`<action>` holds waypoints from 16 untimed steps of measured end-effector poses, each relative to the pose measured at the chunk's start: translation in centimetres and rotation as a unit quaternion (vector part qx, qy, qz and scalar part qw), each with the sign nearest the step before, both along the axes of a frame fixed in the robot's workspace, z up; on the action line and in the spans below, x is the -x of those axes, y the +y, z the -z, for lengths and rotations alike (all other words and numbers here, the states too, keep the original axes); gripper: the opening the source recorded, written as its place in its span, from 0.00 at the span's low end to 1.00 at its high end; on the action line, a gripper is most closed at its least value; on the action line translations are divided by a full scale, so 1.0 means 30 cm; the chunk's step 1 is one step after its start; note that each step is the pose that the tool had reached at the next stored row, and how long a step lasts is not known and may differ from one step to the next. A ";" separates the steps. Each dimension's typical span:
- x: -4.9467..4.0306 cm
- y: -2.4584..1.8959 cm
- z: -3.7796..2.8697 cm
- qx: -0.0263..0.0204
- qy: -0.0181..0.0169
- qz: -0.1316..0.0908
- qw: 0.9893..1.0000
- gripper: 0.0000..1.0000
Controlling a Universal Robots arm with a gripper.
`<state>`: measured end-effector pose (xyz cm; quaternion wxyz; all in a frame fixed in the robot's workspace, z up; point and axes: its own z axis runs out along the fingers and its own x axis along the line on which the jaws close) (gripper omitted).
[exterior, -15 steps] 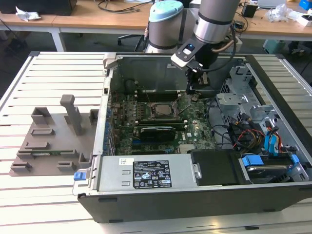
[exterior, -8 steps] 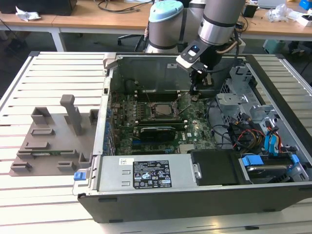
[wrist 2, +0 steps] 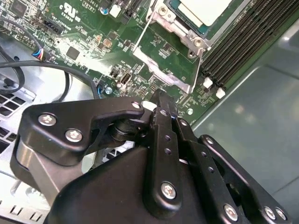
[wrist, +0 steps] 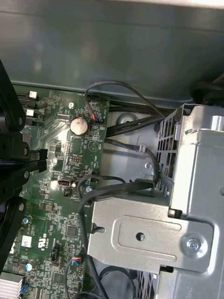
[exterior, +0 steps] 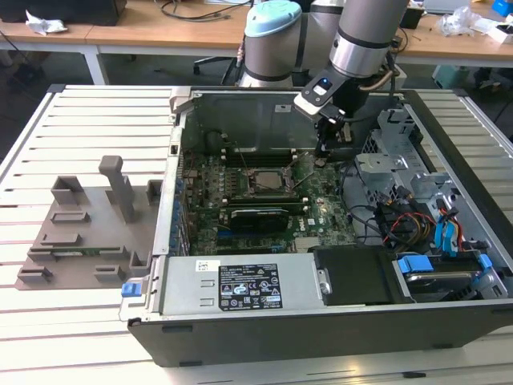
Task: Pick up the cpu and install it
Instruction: 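Close the cpu cover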
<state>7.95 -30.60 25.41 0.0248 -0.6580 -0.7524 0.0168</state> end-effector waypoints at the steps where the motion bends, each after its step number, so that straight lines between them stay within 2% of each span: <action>1: 0.000 0.000 0.015 0.000 0.000 0.000 1.000 0.11; 3: 0.003 0.000 0.036 0.001 0.000 0.000 1.000 0.11; 16: 0.050 -0.001 0.038 0.001 0.000 0.000 1.000 0.11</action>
